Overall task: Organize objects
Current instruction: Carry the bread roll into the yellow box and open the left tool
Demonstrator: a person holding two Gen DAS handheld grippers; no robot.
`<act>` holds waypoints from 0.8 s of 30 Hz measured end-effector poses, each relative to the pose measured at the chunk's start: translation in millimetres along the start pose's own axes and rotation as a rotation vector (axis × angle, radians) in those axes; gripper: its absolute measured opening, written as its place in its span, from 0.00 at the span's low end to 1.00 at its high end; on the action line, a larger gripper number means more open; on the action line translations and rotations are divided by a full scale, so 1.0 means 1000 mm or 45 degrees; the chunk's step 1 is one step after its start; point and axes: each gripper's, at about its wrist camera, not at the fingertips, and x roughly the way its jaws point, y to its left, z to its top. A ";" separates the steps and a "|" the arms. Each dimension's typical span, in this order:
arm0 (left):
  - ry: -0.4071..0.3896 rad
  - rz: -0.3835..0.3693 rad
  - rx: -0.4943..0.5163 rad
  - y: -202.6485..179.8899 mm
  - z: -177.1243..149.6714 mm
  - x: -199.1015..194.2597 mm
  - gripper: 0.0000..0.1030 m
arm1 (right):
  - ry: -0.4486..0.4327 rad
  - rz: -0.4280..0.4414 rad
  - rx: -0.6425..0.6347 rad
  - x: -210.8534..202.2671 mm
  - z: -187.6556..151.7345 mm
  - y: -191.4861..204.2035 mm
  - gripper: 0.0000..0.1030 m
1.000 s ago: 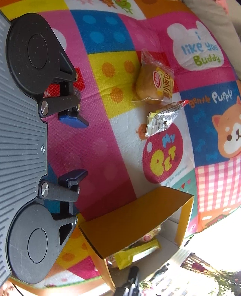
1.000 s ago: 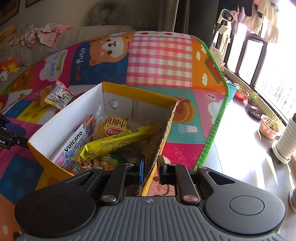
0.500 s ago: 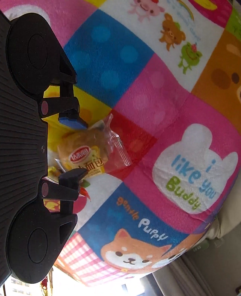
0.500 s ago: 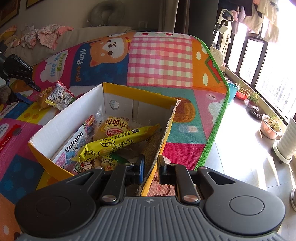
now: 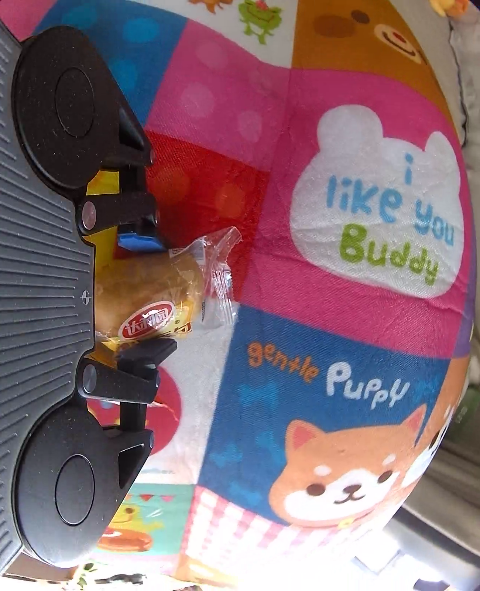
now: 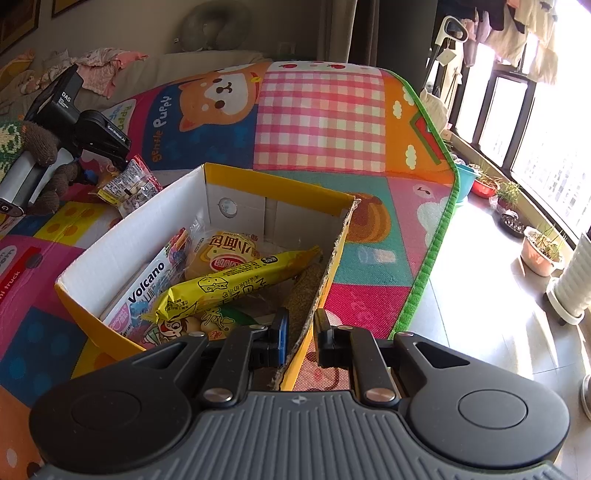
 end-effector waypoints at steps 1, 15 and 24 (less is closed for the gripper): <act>0.009 -0.005 0.027 0.002 -0.004 -0.005 0.50 | 0.000 0.000 0.001 0.000 0.000 0.000 0.13; 0.032 -0.067 0.632 -0.002 -0.114 -0.137 0.49 | 0.008 -0.029 -0.029 0.001 0.002 0.004 0.14; 0.085 -0.146 0.733 -0.007 -0.143 -0.169 0.48 | -0.011 -0.040 -0.042 -0.006 0.000 0.006 0.13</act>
